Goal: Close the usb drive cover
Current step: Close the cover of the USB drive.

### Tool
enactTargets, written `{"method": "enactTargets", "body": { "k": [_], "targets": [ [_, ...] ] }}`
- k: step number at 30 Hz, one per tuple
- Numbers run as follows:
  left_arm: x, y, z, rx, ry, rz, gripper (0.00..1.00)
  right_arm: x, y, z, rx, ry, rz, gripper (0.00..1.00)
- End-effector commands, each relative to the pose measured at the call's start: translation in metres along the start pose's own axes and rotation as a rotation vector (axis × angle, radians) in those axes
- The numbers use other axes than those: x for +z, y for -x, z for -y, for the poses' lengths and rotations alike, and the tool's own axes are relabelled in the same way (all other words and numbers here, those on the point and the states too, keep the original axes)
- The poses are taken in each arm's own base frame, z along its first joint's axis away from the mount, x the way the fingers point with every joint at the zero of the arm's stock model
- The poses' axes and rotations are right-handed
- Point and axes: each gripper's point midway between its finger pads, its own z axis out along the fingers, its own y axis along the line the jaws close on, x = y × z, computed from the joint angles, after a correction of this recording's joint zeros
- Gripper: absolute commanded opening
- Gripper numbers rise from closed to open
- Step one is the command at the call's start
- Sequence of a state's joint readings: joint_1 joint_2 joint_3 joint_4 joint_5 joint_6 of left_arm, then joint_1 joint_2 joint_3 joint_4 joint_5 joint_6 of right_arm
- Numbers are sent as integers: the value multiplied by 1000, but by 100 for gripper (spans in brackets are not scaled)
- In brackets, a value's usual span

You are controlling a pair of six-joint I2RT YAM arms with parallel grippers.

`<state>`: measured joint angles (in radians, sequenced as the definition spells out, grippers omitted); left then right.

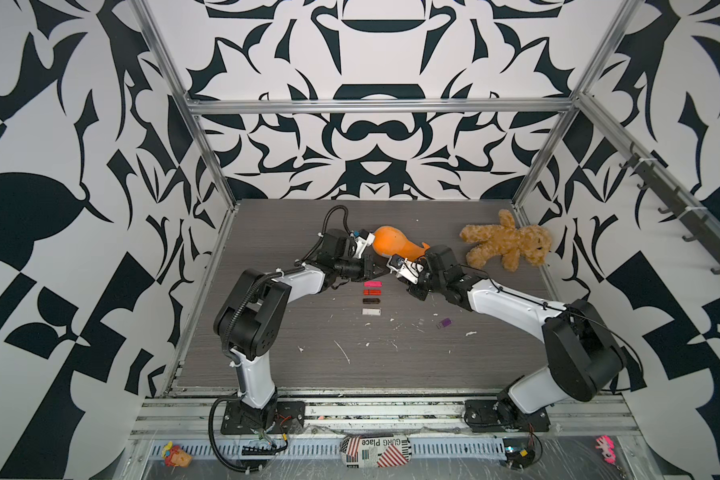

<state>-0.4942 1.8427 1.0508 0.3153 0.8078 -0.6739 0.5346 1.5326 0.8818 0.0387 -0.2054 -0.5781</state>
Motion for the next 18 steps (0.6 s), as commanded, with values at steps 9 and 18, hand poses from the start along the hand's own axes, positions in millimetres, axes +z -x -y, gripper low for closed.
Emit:
{"method": "enactTargets", "body": {
  "k": [9,18],
  "targets": [
    [5,2,0,12,2,-6,14,-8,33,10,8,-27,106,10],
    [7,4,-2,8,0,3,14,-3,38,-3,0,13,117,9]
  ]
}}
